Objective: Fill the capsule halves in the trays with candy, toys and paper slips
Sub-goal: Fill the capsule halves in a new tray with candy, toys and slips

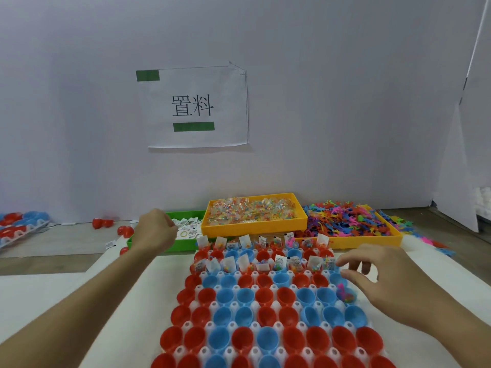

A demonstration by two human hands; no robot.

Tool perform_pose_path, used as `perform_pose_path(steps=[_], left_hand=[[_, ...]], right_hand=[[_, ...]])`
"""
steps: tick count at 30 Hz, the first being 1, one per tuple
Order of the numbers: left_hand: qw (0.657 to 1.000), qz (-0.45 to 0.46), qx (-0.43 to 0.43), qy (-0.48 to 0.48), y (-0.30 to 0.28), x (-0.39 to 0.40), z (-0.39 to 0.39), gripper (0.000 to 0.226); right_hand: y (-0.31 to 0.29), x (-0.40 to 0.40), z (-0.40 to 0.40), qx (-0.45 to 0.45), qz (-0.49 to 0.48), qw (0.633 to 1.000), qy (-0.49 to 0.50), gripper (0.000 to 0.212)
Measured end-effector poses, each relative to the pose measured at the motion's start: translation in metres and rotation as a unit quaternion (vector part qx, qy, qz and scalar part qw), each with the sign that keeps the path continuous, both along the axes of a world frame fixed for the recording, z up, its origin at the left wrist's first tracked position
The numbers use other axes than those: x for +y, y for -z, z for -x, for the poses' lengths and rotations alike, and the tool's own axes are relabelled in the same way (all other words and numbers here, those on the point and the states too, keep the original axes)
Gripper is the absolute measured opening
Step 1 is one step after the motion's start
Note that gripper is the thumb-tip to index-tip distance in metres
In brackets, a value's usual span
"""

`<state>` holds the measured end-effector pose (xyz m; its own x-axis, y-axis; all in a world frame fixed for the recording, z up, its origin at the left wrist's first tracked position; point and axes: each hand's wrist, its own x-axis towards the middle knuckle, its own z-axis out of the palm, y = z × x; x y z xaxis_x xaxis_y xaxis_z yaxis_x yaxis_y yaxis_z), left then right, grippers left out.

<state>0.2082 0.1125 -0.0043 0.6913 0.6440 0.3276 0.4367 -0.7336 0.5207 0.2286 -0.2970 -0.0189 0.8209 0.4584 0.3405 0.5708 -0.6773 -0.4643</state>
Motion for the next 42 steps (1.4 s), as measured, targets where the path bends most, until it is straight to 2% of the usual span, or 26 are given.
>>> perform_pose_path(steps=[5, 9, 11, 13, 15, 19, 23, 28, 36, 42], left_hand=[[0.994, -0.035, 0.089, -0.045, 0.007, 0.038, -0.032, 0.006], [0.979, -0.029, 0.197, -0.037, 0.014, 0.047, -0.041, 0.035], [0.974, -0.039, 0.218, -0.044, 0.016, 0.048, -0.043, 0.034], [0.979, -0.043, 0.193, -0.053, 0.021, 0.05, -0.045, 0.014], [0.985, -0.035, 0.162, -0.052, 0.024, 0.051, -0.045, 0.004], [0.991, -0.002, 0.128, -0.045, 0.026, 0.051, -0.042, 0.012], [0.996, 0.034, 0.057, -0.058, 0.024, 0.052, -0.04, 0.018], [0.998, 0.04, 0.009, -0.042, 0.022, 0.049, -0.037, 0.019], [0.988, 0.131, -0.062, -0.047, 0.008, 0.039, -0.026, 0.026], [0.98, 0.113, -0.162, -0.035, -0.009, 0.01, -0.017, 0.013]], right_hand=[[0.001, 0.002, 0.0, -0.004, -0.011, 1.0, 0.002, 0.017], [0.001, 0.003, 0.0, -0.012, -0.011, 1.0, -0.004, 0.02], [0.001, 0.004, 0.0, -0.014, -0.013, 1.0, -0.009, 0.019], [0.001, 0.005, 0.0, -0.017, -0.018, 1.0, -0.012, 0.018], [0.001, 0.005, 0.0, -0.021, -0.023, 0.999, -0.016, 0.02], [0.0, 0.005, 0.001, -0.02, -0.017, 1.0, -0.008, 0.02], [0.002, 0.006, 0.0, -0.024, -0.013, 1.0, -0.007, 0.019], [0.004, 0.007, -0.001, -0.028, -0.011, 0.999, -0.016, 0.023], [0.009, 0.008, -0.004, -0.033, -0.009, 0.999, -0.014, 0.022], [0.006, 0.01, -0.001, -0.037, -0.016, 0.999, -0.016, 0.022]])
